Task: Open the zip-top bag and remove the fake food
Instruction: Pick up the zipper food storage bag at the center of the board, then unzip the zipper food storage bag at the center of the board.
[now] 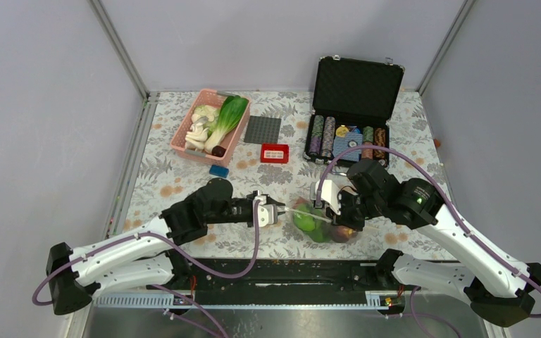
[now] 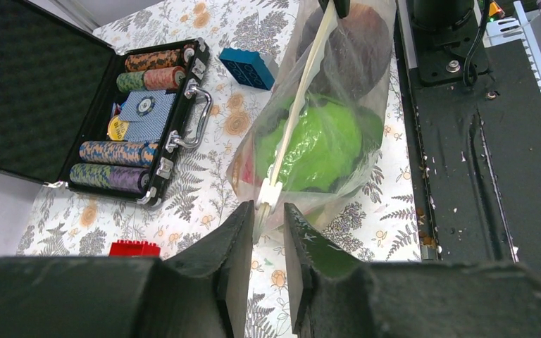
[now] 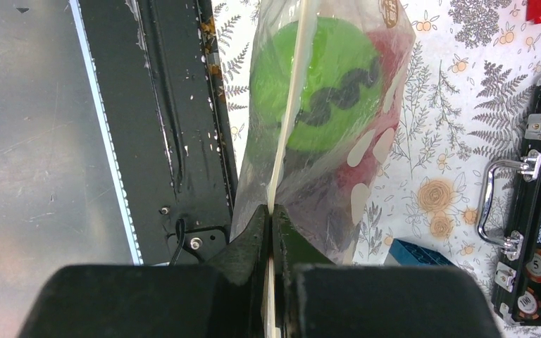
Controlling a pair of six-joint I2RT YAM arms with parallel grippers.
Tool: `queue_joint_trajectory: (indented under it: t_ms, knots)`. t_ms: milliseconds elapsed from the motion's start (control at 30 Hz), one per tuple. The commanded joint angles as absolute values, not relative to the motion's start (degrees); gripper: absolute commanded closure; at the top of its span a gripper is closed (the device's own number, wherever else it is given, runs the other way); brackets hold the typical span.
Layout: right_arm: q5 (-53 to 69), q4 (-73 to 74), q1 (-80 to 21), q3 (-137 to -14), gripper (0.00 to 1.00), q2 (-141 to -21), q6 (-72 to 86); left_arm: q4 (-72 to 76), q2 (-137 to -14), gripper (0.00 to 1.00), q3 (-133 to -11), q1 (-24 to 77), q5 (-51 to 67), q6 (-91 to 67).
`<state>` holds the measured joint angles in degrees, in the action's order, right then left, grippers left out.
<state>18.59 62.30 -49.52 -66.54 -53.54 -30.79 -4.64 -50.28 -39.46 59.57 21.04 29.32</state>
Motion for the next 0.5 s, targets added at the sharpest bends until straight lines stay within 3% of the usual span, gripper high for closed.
queue_joint_trajectory:
  t_ms: [0, 233, 467]
  knots:
    - [19.99, 60.83, -49.91, -66.38, 1.0, -52.63, -30.31, -4.5, -51.36, 0.78, -42.86, 59.85, 23.73, 30.5]
    - [19.59, 60.86, -49.91, -66.0, 1.0, -52.07, -30.3, -5.77, -51.51, 0.82, -43.09, 59.88, 24.15, 30.89]
    - [19.38, 60.61, -49.88, -66.01, 1.0, -51.64, -30.35, -6.48, -50.64, 0.71, -42.62, 59.89, 23.44, 31.55]
